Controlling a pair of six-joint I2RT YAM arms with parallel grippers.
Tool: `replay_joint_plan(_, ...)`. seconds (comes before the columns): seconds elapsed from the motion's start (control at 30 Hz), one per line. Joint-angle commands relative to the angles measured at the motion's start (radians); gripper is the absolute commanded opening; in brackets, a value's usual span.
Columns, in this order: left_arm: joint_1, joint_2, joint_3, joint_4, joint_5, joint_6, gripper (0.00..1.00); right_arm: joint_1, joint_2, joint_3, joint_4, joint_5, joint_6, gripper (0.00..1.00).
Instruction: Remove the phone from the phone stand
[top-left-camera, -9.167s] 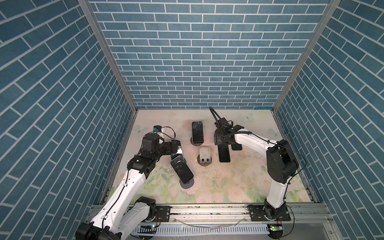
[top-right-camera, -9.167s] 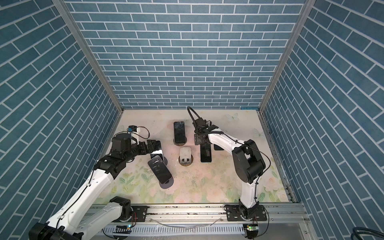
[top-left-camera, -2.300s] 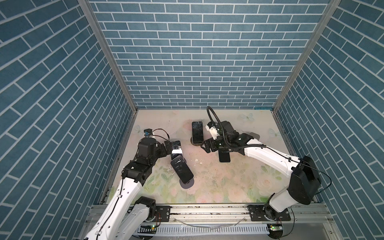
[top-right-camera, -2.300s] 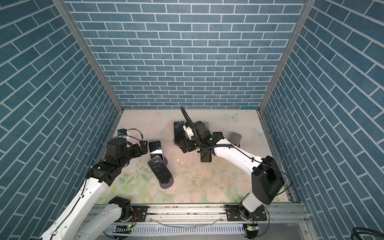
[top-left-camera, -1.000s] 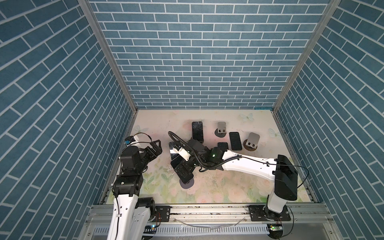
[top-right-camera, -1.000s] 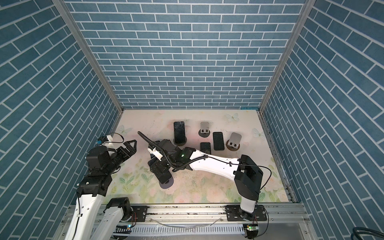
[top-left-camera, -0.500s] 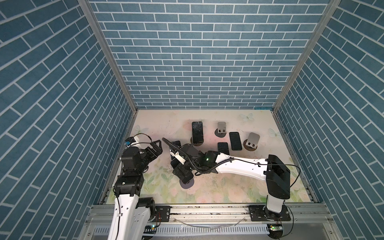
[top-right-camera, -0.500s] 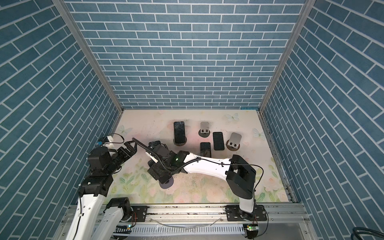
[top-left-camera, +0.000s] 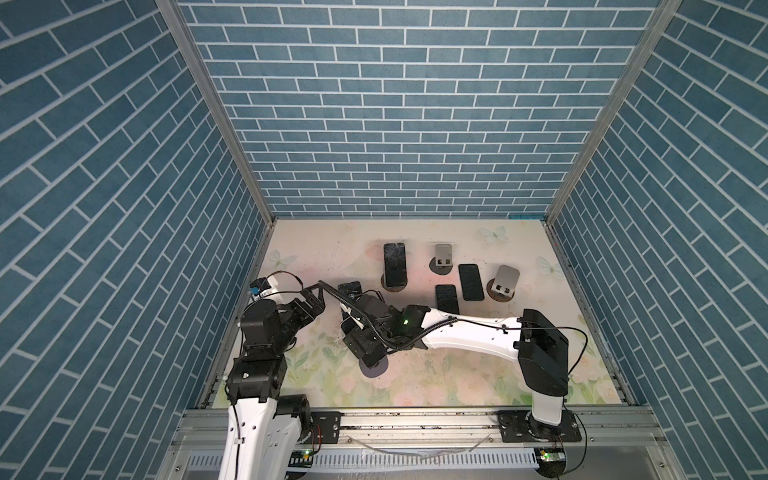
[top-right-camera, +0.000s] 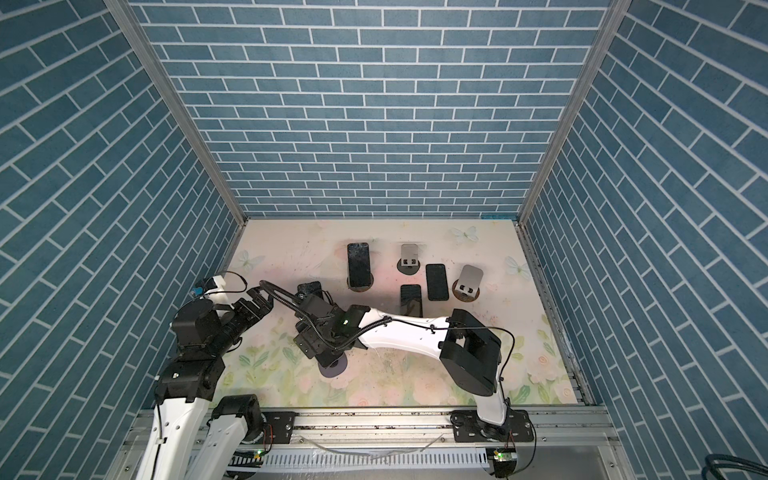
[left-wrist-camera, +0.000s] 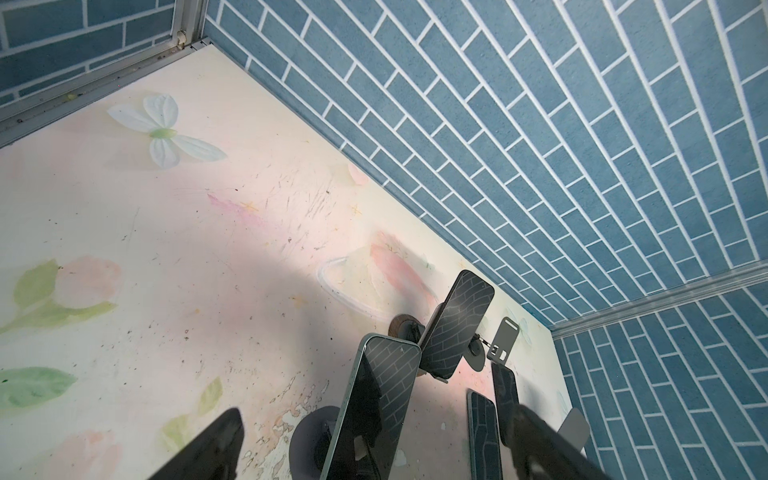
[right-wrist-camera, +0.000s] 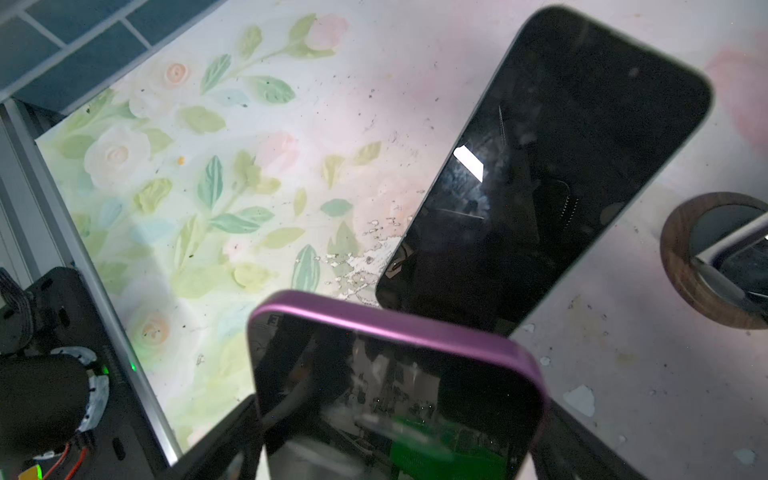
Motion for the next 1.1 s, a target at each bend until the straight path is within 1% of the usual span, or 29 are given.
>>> replay_joint_plan(0.0,0.006,-0.009,-0.013,-0.008,0.016,0.008,1.00,0.013,0.033,0.057,-0.048,0.036,0.036,0.93)
replay_joint_plan(0.33,0.005,-0.025,-0.032,0.002,0.015,0.007,1.00,0.028,0.058,0.082,-0.099,0.088,0.048,0.85)
replay_joint_plan(0.37,0.005,-0.025,-0.033,0.003,0.015,0.007,1.00,0.029,0.060,0.084,-0.101,0.090,0.047,0.82)
replay_joint_plan(0.4,0.005,-0.025,-0.033,0.004,0.015,0.007,1.00,0.028,0.060,0.084,-0.102,0.091,0.045,0.75)
replay_joint_plan(0.43,0.005,-0.024,-0.035,0.005,0.015,0.005,1.00,0.029,0.062,0.087,-0.104,0.092,0.043,0.70)
replay_joint_plan(0.47,0.005,-0.024,-0.035,0.005,0.014,0.007,1.00,0.028,0.062,0.087,-0.106,0.092,0.041,0.69)
replay_joint_plan(0.67,0.005,-0.018,-0.037,0.006,0.007,0.008,1.00,0.029,0.039,0.085,-0.104,0.102,0.020,0.67)
replay_joint_plan(0.8,0.005,-0.015,-0.037,0.005,0.003,0.010,1.00,0.029,-0.014,0.074,-0.092,0.127,0.005,0.64)
replay_joint_plan(1.07,0.005,-0.009,-0.038,0.005,-0.004,0.007,1.00,0.012,-0.118,0.029,-0.054,0.198,-0.007,0.64)
